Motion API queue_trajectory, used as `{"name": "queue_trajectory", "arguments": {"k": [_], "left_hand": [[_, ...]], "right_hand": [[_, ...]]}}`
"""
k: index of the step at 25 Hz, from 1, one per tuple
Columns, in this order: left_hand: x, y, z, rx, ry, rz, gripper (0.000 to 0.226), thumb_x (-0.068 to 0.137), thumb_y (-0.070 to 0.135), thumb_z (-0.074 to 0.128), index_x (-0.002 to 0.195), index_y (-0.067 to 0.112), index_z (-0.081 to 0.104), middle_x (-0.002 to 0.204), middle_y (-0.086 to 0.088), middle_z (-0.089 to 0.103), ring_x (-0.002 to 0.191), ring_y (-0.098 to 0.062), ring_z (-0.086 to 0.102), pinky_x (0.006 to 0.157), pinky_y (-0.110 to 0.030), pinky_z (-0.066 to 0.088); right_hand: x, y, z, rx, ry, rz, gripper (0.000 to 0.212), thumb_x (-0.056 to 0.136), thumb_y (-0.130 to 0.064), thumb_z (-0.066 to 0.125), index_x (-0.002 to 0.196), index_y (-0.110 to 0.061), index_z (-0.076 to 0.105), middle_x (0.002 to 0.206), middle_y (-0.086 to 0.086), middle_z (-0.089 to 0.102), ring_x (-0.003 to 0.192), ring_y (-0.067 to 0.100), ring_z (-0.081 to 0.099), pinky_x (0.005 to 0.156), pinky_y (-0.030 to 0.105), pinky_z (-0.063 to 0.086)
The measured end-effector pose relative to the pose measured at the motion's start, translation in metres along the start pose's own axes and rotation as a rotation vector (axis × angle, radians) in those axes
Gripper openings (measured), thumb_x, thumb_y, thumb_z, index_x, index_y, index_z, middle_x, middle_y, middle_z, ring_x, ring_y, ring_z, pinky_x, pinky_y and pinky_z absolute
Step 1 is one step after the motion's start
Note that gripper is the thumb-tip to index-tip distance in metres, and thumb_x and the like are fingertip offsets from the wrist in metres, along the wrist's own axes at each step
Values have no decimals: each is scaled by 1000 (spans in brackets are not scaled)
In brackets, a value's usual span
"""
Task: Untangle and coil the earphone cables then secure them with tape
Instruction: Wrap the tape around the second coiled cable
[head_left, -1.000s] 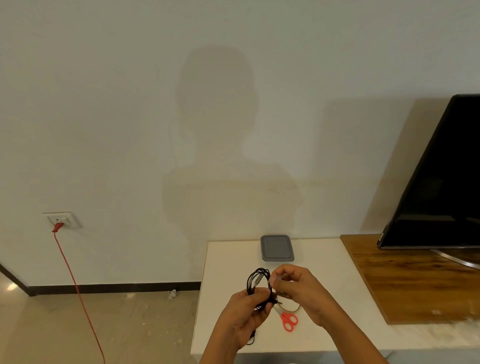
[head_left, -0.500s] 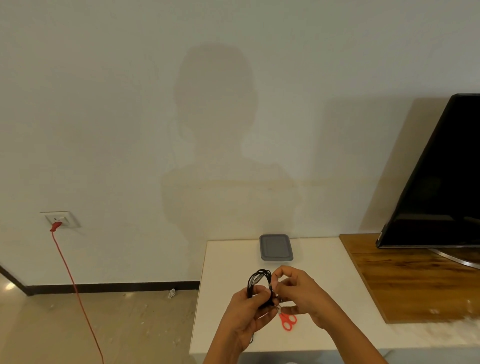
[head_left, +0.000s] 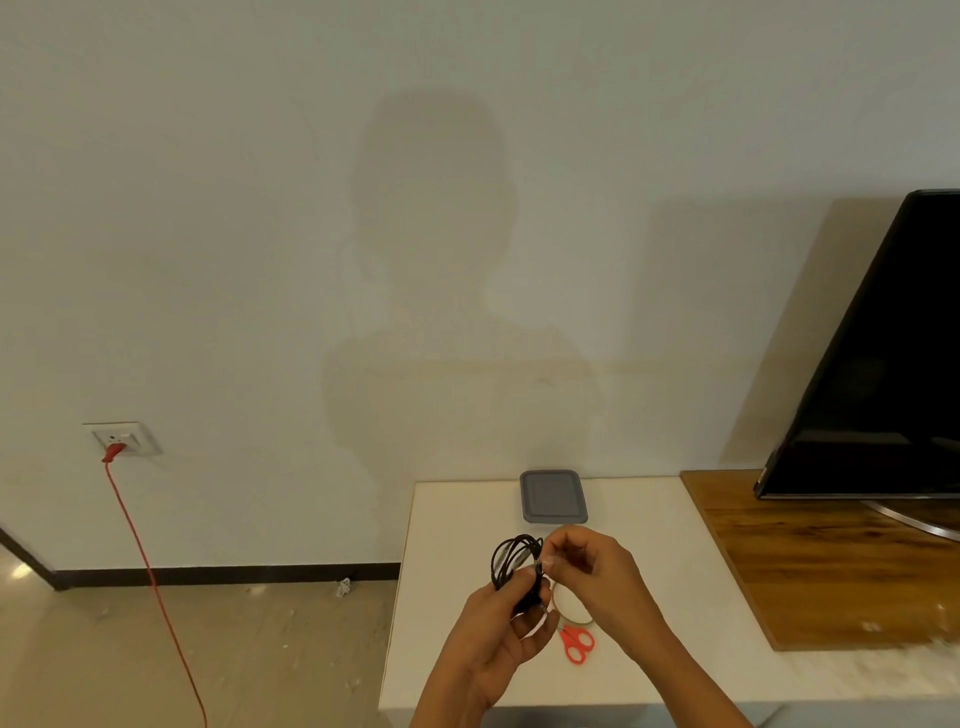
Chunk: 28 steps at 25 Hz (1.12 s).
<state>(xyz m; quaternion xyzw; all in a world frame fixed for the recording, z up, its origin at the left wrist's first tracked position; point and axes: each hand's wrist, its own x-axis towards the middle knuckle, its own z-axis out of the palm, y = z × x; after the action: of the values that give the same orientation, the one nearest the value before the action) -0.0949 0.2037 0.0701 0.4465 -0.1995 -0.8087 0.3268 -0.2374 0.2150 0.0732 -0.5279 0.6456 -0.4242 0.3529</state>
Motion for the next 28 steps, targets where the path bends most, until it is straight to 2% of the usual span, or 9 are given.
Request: {"name": "queue_trajectory", "arguments": {"k": [6,8,10,13,15,18,22,28], "left_hand": [[-1,5,-2,-104,-35,-110,17,87,12,65,93,-2,72,82,-14,68,58,-16,65,59,-30,55],[-1,6,-1,-108,-26,-125,15,86,11,67,90,-2,73,83,-14,69,57,-15,64,57,-29,54],[0,5,0,-113,-11,-116,16,86,11,67,95,-2,71,81,-14,70,60,-16,65,57,-29,54],[3,2,2,-133,28,-48,20,87,10,66,104,0,69,78,-13,69,69,-18,63,59,-31,55],[5,-1,4,-140,55,2,18,88,9,64,104,3,70,81,-13,69,74,-19,62,65,-32,54],[5,-6,9,-145,66,57,14,89,8,62,100,6,71,82,-12,70,77,-19,62,68,-31,52],[6,-10,14,-199,81,88,14,89,8,61,101,7,69,81,-11,72,83,-21,62,71,-32,51],[7,-8,15,-281,38,89,18,89,9,61,106,9,69,84,-10,72,84,-21,61,70,-33,51]], "right_hand": [[-4,3,5,-103,111,-271,39,85,-4,64,78,-41,59,80,-21,66,89,2,61,72,8,49],[-4,4,6,-141,143,-356,38,85,-5,64,79,-42,58,85,-25,64,88,4,61,72,8,49],[-4,5,6,-160,178,-385,32,83,-9,66,79,-40,60,84,-21,63,83,8,61,68,11,49],[-8,5,9,-95,180,-290,24,84,-11,68,80,-34,63,85,-15,65,78,12,61,65,18,52],[-11,1,14,31,163,-155,17,84,-13,68,81,-30,65,83,-16,68,78,11,64,68,19,54],[-14,-6,18,261,188,20,11,84,-14,68,77,-23,68,73,-15,70,71,8,66,61,16,53],[-18,-8,22,314,280,53,9,84,-21,68,75,-24,69,69,-13,70,67,11,66,55,15,52],[-18,-12,24,369,246,34,8,84,-20,67,78,-25,70,73,-13,73,75,7,69,61,15,54]]}}
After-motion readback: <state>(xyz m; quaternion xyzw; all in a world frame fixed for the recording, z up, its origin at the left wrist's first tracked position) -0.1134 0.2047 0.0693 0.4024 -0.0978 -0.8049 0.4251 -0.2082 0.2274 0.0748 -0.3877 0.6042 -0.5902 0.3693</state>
